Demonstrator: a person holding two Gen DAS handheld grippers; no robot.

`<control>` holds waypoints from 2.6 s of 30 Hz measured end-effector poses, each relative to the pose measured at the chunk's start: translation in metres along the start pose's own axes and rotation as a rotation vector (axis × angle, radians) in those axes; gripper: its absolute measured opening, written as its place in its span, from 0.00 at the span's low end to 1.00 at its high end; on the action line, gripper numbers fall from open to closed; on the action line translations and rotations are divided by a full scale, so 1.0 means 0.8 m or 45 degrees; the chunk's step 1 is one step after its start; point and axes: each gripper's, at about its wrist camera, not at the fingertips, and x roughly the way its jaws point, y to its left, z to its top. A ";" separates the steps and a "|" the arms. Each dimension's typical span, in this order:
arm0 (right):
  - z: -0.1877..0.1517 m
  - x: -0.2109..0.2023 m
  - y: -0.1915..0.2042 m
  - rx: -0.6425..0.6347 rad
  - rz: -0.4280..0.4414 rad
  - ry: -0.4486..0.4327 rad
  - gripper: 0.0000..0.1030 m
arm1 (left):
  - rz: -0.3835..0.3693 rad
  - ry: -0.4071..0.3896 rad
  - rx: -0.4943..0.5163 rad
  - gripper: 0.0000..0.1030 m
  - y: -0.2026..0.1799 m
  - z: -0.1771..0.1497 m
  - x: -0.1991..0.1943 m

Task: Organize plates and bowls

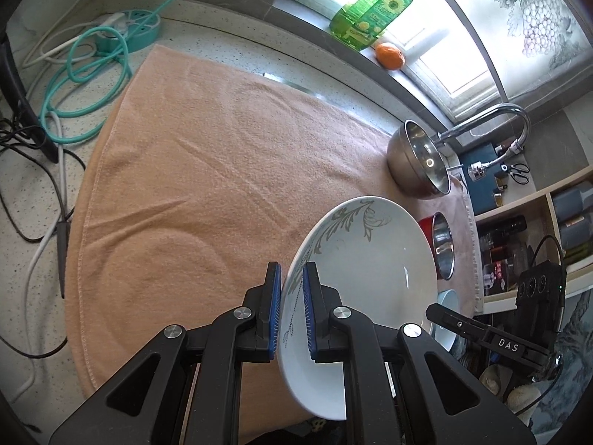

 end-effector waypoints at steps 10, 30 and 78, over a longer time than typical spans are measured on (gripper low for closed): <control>-0.018 -0.010 -0.031 0.078 -0.016 -0.018 0.09 | -0.001 0.057 0.079 0.10 -0.019 0.001 0.021; -0.053 -0.017 -0.051 0.150 -0.066 -0.028 0.09 | 0.001 0.126 0.167 0.10 -0.042 0.004 0.050; -0.065 -0.008 -0.054 0.199 -0.118 -0.040 0.11 | 0.025 0.151 0.209 0.10 -0.052 0.004 0.070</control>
